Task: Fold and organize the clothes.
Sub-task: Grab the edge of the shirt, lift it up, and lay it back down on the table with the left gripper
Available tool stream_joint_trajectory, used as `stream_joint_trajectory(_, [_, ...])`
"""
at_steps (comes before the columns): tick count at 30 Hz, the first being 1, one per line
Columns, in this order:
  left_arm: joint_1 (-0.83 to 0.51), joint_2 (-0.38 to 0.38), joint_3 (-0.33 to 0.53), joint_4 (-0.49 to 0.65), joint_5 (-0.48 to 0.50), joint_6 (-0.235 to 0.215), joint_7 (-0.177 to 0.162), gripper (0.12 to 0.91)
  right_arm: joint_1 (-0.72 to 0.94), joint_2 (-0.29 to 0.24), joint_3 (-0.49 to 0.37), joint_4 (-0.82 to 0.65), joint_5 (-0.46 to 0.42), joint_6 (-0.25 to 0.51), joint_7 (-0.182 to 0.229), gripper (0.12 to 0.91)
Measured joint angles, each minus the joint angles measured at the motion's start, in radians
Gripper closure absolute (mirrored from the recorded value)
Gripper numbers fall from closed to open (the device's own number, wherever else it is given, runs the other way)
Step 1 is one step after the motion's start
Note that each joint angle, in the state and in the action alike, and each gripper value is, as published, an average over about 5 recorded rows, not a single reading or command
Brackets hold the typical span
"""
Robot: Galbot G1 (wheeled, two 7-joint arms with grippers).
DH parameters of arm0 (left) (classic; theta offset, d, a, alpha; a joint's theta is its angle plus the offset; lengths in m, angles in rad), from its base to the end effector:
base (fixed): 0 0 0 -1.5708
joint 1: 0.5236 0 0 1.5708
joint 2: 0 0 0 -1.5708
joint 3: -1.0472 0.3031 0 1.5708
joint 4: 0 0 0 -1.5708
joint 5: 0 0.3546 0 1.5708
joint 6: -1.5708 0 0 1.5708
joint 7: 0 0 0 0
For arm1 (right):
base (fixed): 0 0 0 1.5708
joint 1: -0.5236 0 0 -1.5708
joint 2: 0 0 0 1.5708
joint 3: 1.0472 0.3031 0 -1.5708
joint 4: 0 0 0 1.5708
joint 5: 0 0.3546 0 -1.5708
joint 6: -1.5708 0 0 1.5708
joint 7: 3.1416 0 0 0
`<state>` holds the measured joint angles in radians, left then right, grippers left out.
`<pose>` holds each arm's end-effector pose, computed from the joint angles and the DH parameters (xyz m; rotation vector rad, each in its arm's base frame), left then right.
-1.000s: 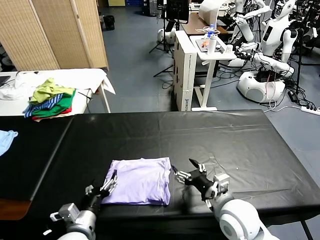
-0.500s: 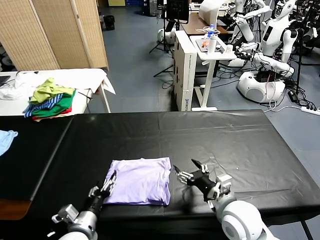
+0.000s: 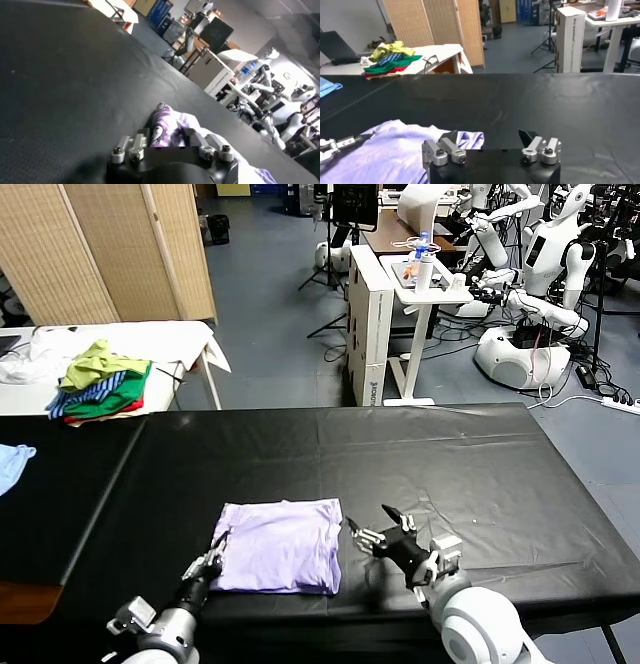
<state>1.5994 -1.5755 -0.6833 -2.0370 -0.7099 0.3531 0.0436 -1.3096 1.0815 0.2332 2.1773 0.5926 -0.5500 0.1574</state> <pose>0.1907 0.0497 -0.2866 0.0144 -2.6340 0.9207 0.2363 0.0262 -0.1964 0.5746 -2.6596 -0.1001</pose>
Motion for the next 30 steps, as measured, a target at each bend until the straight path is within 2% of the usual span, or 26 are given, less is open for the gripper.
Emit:
stream_joint_trajectory(2, [0.001,0.001,0.002,-0.004,0.022,-0.003,-0.002,0.846,-0.001,0.001,-0.001,-0.001,-0.004,0.001,0.000,0.118])
stream_joint_trajectory(8, [0.008,0.022,0.004,-0.035,0.192,-0.034,-0.014,0.851,-0.006,-0.001,0.004,-0.001,-0.008,0.003,-0.001,0.118])
stream_joint_trajectory(13, [0.014,0.077,-0.017,-0.066,0.330,-0.045,-0.016,0.850,-0.011,0.000,0.008,-0.003,-0.009,0.005,-0.002,0.118])
stream_joint_trajectory(20, [0.047,0.229,-0.096,-0.101,0.375,-0.043,-0.018,0.850,-0.012,0.003,0.009,-0.009,-0.009,0.008,-0.002,0.118])
stream_joint_trajectory(26, [0.109,0.390,-0.231,-0.138,0.398,-0.050,-0.022,0.850,-0.010,0.011,0.008,-0.011,-0.010,0.010,-0.002,0.118])
stream_joint_trajectory(30, [0.154,0.458,-0.308,-0.169,0.438,-0.058,-0.033,0.850,-0.010,0.019,0.007,-0.014,-0.010,0.013,-0.003,0.118])
